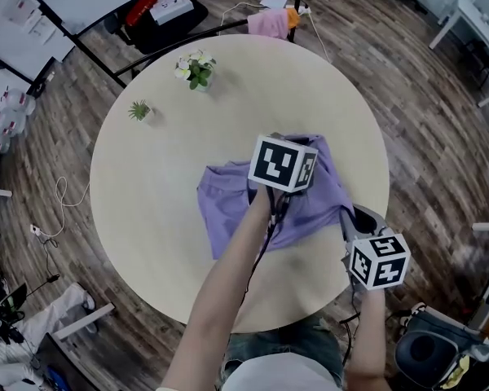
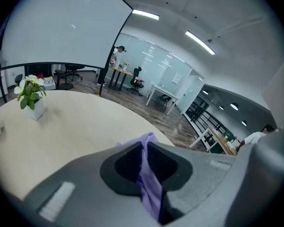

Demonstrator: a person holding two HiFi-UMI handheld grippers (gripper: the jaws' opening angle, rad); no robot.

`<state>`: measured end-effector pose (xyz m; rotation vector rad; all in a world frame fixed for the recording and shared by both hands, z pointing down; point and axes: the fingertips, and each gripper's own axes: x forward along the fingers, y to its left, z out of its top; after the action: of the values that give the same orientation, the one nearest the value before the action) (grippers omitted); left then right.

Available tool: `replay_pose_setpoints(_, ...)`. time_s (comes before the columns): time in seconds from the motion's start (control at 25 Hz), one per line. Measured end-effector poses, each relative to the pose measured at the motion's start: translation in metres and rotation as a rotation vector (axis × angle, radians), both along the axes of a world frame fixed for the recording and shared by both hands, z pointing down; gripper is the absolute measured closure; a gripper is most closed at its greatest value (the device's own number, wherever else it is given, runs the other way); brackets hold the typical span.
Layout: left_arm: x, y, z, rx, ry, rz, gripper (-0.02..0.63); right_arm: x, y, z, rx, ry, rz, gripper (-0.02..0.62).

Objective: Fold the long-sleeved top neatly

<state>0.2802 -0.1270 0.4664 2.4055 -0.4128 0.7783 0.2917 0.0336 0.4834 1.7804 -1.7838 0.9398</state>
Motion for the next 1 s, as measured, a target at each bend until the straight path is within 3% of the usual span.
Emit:
replay_pose_setpoints(0.48,-0.073,-0.015,-0.022,-0.061,0.111,-0.052,0.561,-0.077,-0.015,-0.034,0.048,0.008,-0.121,0.54)
replay_pose_setpoints(1.0,-0.165,-0.025,-0.021,-0.099,0.191,-0.124,0.557,-0.172,-0.026,-0.037,0.027,-0.01,-0.285,0.54)
